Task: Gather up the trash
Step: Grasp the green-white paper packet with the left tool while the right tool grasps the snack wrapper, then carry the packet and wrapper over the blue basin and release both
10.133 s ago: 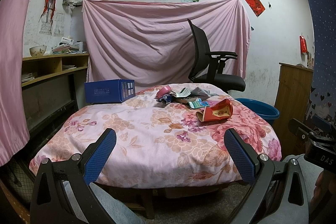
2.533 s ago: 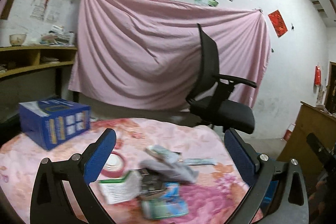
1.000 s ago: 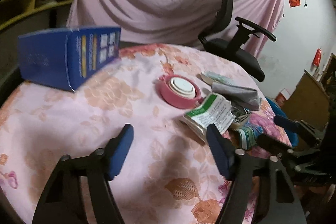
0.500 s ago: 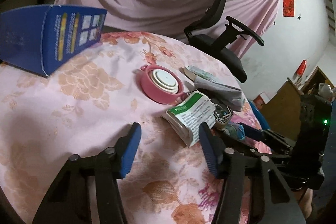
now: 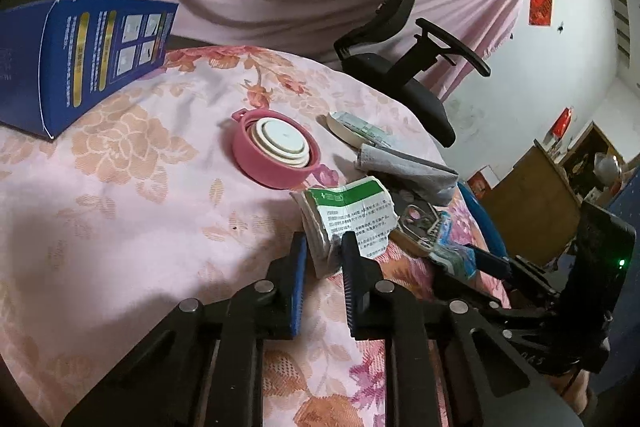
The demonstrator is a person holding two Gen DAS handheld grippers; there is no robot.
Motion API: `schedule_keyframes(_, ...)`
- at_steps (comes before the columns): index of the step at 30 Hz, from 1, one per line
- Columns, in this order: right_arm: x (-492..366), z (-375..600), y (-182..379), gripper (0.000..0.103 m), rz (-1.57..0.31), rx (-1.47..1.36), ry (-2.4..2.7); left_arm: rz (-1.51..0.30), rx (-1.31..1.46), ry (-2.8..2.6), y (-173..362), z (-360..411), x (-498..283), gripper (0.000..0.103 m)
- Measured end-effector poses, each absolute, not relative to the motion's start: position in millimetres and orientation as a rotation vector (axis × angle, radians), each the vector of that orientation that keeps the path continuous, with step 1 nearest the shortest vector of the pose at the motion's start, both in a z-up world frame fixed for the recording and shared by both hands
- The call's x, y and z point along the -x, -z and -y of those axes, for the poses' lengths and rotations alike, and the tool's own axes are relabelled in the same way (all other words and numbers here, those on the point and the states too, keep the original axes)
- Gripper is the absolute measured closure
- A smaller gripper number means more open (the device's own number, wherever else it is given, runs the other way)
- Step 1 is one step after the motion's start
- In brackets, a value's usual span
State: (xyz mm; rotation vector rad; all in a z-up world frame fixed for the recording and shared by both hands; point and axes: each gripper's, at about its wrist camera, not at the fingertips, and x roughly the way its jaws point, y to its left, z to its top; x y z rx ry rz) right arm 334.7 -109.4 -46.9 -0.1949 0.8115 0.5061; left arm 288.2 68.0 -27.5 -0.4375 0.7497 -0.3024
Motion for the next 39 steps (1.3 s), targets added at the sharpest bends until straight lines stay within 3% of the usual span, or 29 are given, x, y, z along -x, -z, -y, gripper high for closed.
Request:
schedule_keyframes(17,-311,163,17,0.017,-0.705,0.134,-0.482,-0.501,0.215,0.187,0,-20,-238,0.099)
schedule_keyframes(30,-281,205,-26,0.017,-0.286,0.020,-0.372,-0.225,0.104,0.258,-57,48,-240,0.099)
schedule_keyframes(39,-279,261,-37,0.017,-0.163,-0.097,-0.204,-0.201,0.015,0.379,-69,111,-273,0.099)
